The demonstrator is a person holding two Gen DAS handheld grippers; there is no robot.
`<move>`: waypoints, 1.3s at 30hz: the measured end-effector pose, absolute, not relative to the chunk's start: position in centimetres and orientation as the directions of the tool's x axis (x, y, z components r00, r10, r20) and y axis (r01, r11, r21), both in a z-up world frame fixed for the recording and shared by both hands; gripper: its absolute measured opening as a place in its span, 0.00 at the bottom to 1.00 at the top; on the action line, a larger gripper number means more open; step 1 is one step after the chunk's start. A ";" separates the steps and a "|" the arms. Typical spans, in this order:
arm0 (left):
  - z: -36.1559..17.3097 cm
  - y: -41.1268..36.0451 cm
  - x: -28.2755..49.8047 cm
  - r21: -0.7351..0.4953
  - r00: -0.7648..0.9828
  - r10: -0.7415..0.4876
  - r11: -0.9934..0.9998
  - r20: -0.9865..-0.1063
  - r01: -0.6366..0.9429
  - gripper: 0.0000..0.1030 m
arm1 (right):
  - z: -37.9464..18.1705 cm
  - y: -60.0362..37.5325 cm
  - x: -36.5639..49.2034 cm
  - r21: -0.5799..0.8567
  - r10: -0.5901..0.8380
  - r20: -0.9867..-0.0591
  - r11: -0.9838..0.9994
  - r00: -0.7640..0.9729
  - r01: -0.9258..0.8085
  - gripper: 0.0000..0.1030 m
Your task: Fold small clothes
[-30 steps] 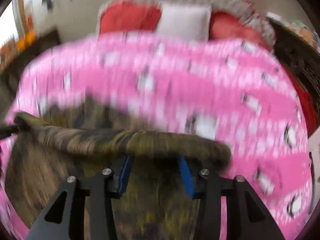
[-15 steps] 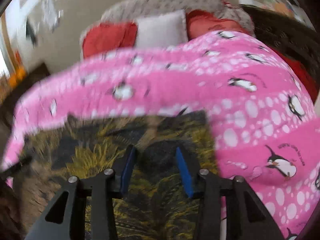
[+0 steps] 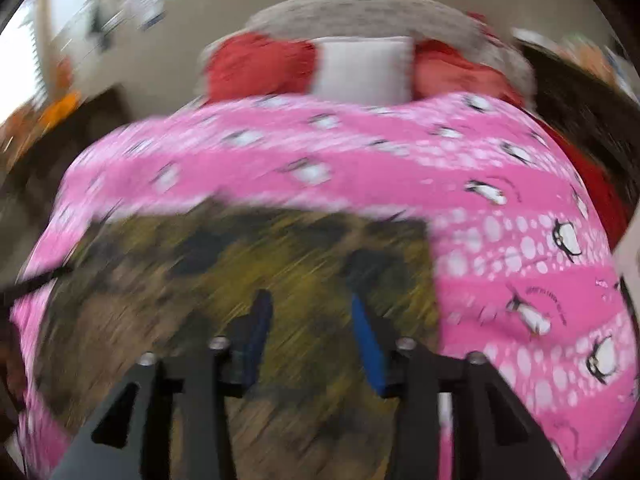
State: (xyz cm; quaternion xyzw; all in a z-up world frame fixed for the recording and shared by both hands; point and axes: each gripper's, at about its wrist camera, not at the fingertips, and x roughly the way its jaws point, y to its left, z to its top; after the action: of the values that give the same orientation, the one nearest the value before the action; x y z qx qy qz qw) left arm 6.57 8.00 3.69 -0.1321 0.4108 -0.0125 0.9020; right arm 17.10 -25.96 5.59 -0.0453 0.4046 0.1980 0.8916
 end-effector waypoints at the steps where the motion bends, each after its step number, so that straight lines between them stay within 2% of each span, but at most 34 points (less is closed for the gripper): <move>1: 3.3 6.9 5.4 -0.242 0.642 -0.154 0.969 -0.751 -0.051 0.14 | 5.6 -25.3 15.6 0.064 0.327 -0.748 0.902 0.577 -0.427 0.53; 4: -0.2 4.7 3.5 -0.240 0.520 -0.217 0.971 -0.826 0.024 0.18 | 3.4 -23.5 11.0 -0.010 0.306 -0.798 0.855 0.519 -0.519 0.61; 6: -0.4 4.4 1.7 -0.196 0.585 -0.206 0.977 -0.784 0.082 0.18 | 1.0 -23.7 10.2 -0.049 0.238 -0.833 0.867 0.499 -0.496 0.66; 8: 0.3 4.7 0.7 -0.211 0.581 -0.212 0.975 -0.786 0.070 0.18 | 0.5 -24.8 9.7 -0.021 0.270 -0.810 0.874 0.520 -0.486 0.66; 10: 1.3 5.4 -0.5 -0.244 0.588 -0.217 0.969 -0.779 0.034 0.18 | 1.4 -24.4 9.8 -0.031 0.222 -0.832 0.897 0.509 -0.441 0.63; 11: 1.6 5.5 -1.0 -0.254 0.595 -0.220 0.967 -0.773 0.028 0.18 | 2.5 -24.0 9.5 -0.036 0.208 -0.819 0.912 0.535 -0.410 0.61; 13: 1.8 5.5 -1.8 -0.269 0.614 -0.227 0.963 -0.756 0.025 0.22 | 5.2 -22.7 7.9 0.007 0.299 -0.746 0.897 0.595 -0.442 0.61; 14: 1.0 5.5 -2.3 -0.269 0.604 -0.223 0.963 -0.765 0.014 0.28 | 5.8 -22.0 7.3 0.016 0.328 -0.731 0.885 0.598 -0.466 0.63; 15: 0.3 5.8 -2.6 -0.271 0.589 -0.224 0.962 -0.777 0.008 0.28 | 5.9 -20.8 6.6 0.026 0.362 -0.725 0.864 0.586 -0.503 0.66; 17: -0.3 6.2 -3.4 -0.285 0.630 -0.234 0.958 -0.741 0.020 0.28 | 4.5 -18.4 5.6 0.021 0.388 -0.754 0.821 0.531 -0.571 0.70; 18: -0.1 6.3 -3.9 -0.295 0.632 -0.239 0.955 -0.737 0.018 0.28 | 3.1 -17.5 5.5 0.002 0.361 -0.785 0.814 0.504 -0.581 0.70; 20: 0.5 6.8 -5.0 -0.319 0.646 -0.250 0.948 -0.721 0.011 0.28 | -0.3 -16.6 5.9 -0.037 0.268 -0.861 0.815 0.433 -0.578 0.77; 23: 0.9 7.4 -6.9 -0.379 0.657 -0.279 0.925 -0.701 -0.011 0.28 | 0.5 -16.9 5.9 -0.013 0.272 -0.860 0.835 0.432 -0.550 0.76; 24: 1.0 7.7 -7.9 -0.415 0.666 -0.296 0.910 -0.685 -0.023 0.28 | 1.2 -16.9 5.8 -0.006 0.278 -0.852 0.842 0.443 -0.539 0.69; 27: 0.6 8.5 -10.1 -0.488 0.686 -0.305 0.869 -0.661 -0.083 0.28 | 4.1 -16.5 6.1 -0.001 0.335 -0.775 0.847 0.536 -0.531 0.67; 29: -0.1 9.1 -10.6 -0.551 0.682 -0.335 0.826 -0.650 -0.120 0.28 | 4.9 -15.8 6.7 -0.013 0.334 -0.737 0.862 0.587 -0.507 0.70; 30: -0.7 9.4 -10.4 -0.582 0.675 -0.353 0.801 -0.648 -0.140 0.29 | 4.6 -15.4 7.4 -0.004 0.333 -0.731 0.871 0.596 -0.491 0.75; 32: -2.1 10.5 -9.7 -0.617 0.658 -0.356 0.758 -0.663 -0.211 0.29 | 2.6 -14.4 9.4 0.005 0.305 -0.760 0.886 0.575 -0.464 0.77; 33: -2.4 11.0 -9.4 -0.650 0.671 -0.372 0.728 -0.642 -0.219 0.29 | 1.0 -14.0 10.1 -0.001 0.276 -0.785 0.895 0.555 -0.447 0.78; 34: -2.4 11.4 -9.0 -0.670 0.680 -0.375 0.706 -0.630 -0.231 0.29 | -0.6 -13.9 10.2 -0.014 0.261 -0.790 0.897 0.555 -0.441 0.83; 35: -2.5 11.7 -8.4 -0.677 0.681 -0.373 0.694 -0.630 -0.246 0.29 | -1.0 -14.1 9.0 -0.038 0.267 -0.739 0.900 0.619 -0.434 0.84; 39: -3.0 13.0 -6.2 -0.719 0.710 -0.364 0.634 -0.603 -0.286 0.29 | -1.2 -14.3 8.8 -0.034 0.269 -0.729 0.904 0.629 -0.426 0.86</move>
State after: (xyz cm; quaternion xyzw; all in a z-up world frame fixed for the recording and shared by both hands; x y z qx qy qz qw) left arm -6.19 13.04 -3.01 -0.4274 0.3801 -0.0239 0.8199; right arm 8.82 -14.31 -1.16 -0.1020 0.3845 0.1939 0.8967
